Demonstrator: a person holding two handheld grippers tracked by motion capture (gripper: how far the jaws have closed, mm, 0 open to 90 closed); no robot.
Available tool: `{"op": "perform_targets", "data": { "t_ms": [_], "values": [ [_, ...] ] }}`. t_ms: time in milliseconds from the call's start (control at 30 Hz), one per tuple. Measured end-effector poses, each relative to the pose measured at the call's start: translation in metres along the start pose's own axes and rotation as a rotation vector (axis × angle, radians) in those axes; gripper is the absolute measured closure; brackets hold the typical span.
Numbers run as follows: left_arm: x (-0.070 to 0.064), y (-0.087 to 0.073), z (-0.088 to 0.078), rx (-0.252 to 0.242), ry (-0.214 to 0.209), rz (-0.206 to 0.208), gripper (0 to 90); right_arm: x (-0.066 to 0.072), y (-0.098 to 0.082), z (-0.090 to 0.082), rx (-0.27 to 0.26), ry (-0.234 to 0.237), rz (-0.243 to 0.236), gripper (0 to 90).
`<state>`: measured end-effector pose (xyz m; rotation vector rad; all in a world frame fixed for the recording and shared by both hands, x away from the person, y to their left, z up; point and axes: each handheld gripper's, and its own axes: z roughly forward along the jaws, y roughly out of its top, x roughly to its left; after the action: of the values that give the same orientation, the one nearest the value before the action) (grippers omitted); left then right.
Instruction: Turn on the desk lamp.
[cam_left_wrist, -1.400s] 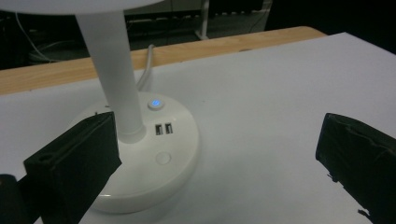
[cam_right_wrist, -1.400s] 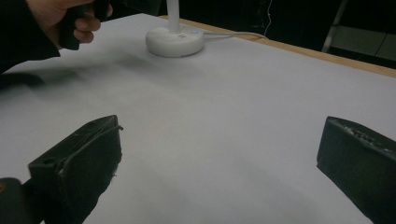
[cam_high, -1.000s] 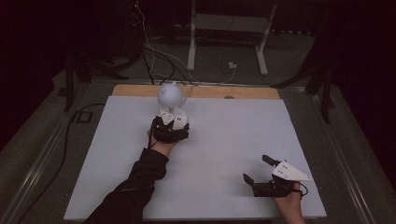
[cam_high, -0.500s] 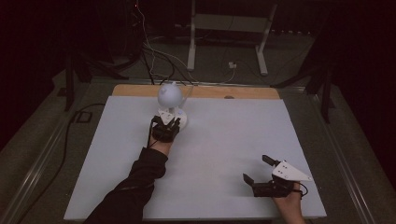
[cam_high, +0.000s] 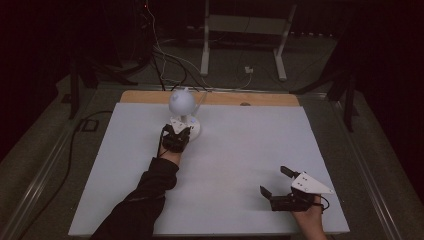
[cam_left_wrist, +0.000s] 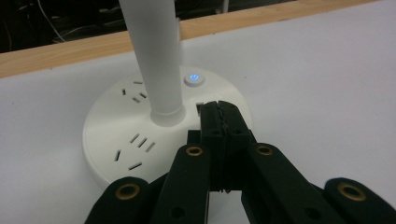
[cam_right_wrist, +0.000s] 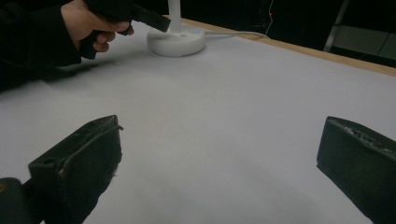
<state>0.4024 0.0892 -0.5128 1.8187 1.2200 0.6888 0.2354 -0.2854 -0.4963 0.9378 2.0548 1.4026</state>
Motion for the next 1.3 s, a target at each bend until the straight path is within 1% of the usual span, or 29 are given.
{"op": "perform_targets", "data": {
  "t_ms": [100,167,200,267,333,400,567,900,967,1000,1033,1100,1133,1267,1300],
  "values": [
    [0.002,-0.001,0.003,-0.001,-0.009,0.009,90.0,0.000,0.000,0.001,0.005,0.001,-0.005,0.0],
    [0.002,-0.002,0.004,-0.006,-0.021,0.006,90.0,0.000,0.000,0.000,0.005,0.003,0.001,0.0],
    [0.002,-0.002,0.005,-0.003,-0.016,0.016,90.0,0.000,0.000,0.000,0.005,0.004,0.003,0.0],
    [0.002,-0.002,0.007,0.003,-0.021,0.021,90.0,0.000,0.000,0.000,0.006,0.005,0.001,0.0],
    [0.002,-0.003,0.008,0.005,-0.012,0.033,90.0,0.000,0.000,0.001,0.006,0.006,0.003,0.0],
    [0.003,-0.003,0.009,0.008,-0.007,0.033,90.0,0.000,0.000,0.000,0.005,0.005,0.004,0.0],
    [0.004,-0.004,0.011,0.009,0.009,0.050,90.0,0.000,-0.001,0.000,0.006,0.004,0.006,0.0],
    [0.003,-0.004,0.012,0.008,0.015,0.074,90.0,0.000,-0.001,0.001,0.008,0.005,0.008,0.0],
    [0.001,-0.004,0.013,0.010,0.022,0.095,90.0,0.000,-0.001,0.001,0.010,0.004,0.007,0.0],
    [0.002,-0.004,0.013,0.012,0.017,0.099,90.0,0.000,-0.001,0.001,0.009,0.005,0.007,0.0],
    [0.002,-0.004,0.013,0.013,0.013,0.112,90.0,0.000,-0.001,0.001,0.009,0.004,0.006,0.0],
    [0.001,-0.005,0.012,0.008,0.020,0.155,90.0,0.000,-0.001,0.001,0.010,0.006,0.009,0.0],
    [0.000,-0.005,0.012,0.009,0.027,0.170,90.0,0.000,-0.001,0.001,0.011,0.006,0.008,0.0],
    [-0.003,-0.005,0.013,0.005,0.044,0.189,90.0,0.000,-0.001,0.001,0.012,0.002,0.007,0.0],
    [-0.002,-0.004,0.013,0.011,0.039,0.180,90.0,0.001,-0.001,0.001,0.012,0.002,0.006,0.0]
  ]
}}
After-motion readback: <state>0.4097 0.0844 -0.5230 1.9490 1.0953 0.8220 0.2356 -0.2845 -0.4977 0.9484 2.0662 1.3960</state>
